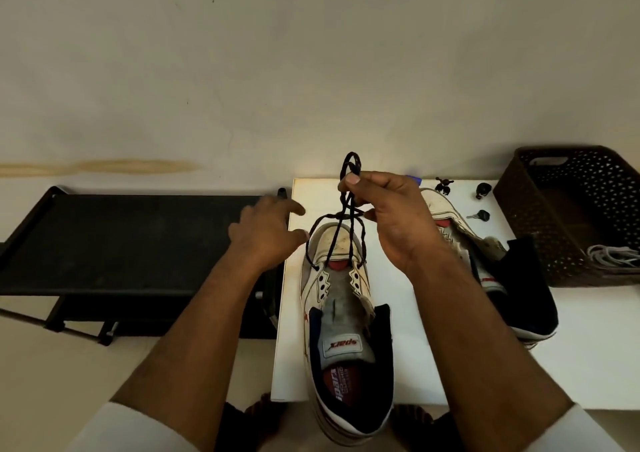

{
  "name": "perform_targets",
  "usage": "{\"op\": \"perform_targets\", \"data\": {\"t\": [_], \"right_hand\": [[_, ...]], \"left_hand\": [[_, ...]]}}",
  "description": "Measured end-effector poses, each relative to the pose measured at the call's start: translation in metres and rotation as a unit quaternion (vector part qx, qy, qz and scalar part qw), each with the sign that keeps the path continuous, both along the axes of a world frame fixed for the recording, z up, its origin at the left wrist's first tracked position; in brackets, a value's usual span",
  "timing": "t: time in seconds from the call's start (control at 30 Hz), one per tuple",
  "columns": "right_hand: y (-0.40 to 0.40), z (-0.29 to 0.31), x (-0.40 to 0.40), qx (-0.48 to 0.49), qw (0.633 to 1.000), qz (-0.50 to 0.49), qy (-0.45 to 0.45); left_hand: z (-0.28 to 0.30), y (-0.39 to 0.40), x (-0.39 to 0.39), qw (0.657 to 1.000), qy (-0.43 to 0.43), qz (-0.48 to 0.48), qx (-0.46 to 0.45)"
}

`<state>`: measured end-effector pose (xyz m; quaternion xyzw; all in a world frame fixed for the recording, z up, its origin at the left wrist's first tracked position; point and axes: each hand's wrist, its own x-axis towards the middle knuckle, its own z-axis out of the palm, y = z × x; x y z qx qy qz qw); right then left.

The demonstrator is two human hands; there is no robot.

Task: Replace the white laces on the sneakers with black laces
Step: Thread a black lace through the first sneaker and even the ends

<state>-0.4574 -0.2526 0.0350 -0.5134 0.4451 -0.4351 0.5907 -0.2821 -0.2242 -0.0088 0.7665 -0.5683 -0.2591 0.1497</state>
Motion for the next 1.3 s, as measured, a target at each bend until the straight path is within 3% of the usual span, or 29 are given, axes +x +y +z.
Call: {"op": "perform_targets", "data": {"t": [0.13,0.27,0.37,0.6,0.77,0.87,0.93,1.0,1.17,1.3], "right_hand": [[0.003,0.004,0.0,0.0,1.0,0.011,0.021],[0.002,0.004,-0.003,-0.005,1.0,0.021,0.016],[-0.001,0.002,-0.006,-0.019,0.999,0.047,0.014],[-0.002,0.0,-0.008,-0.07,0.986,0.146,0.035],[-0.005,-0.006,-0.014,-0.023,0.996,0.087,0.016],[-0.006,-0.02,-0.02,0.033,0.985,0.055,0.159],[-0.005,-0.03,-0.019,0.049,0.967,0.095,0.232],[0.0,-0.036,-0.013,0.056,0.966,0.142,0.207],[0.007,-0.046,0.0,0.063,0.984,0.139,0.097],[0.006,-0.048,0.0,0.08,0.981,0.153,0.083]], "left_hand": [[0.011,0.007,-0.012,0.961,0.245,-0.123,0.033],[0.014,0.006,-0.022,0.932,0.333,-0.121,-0.073],[0.014,0.0,-0.016,0.919,0.366,-0.114,-0.089],[0.007,-0.007,-0.025,0.916,0.353,-0.177,-0.069],[0.002,-0.012,-0.017,0.927,0.334,-0.132,-0.111],[-0.004,-0.011,-0.017,0.916,0.366,-0.077,-0.144],[-0.007,-0.011,-0.016,0.916,0.365,-0.058,-0.153],[-0.009,-0.013,-0.017,0.919,0.36,-0.053,-0.155],[-0.011,-0.012,-0.017,0.92,0.35,-0.041,-0.17],[-0.015,-0.014,-0.004,0.962,0.261,-0.039,-0.076]]}}
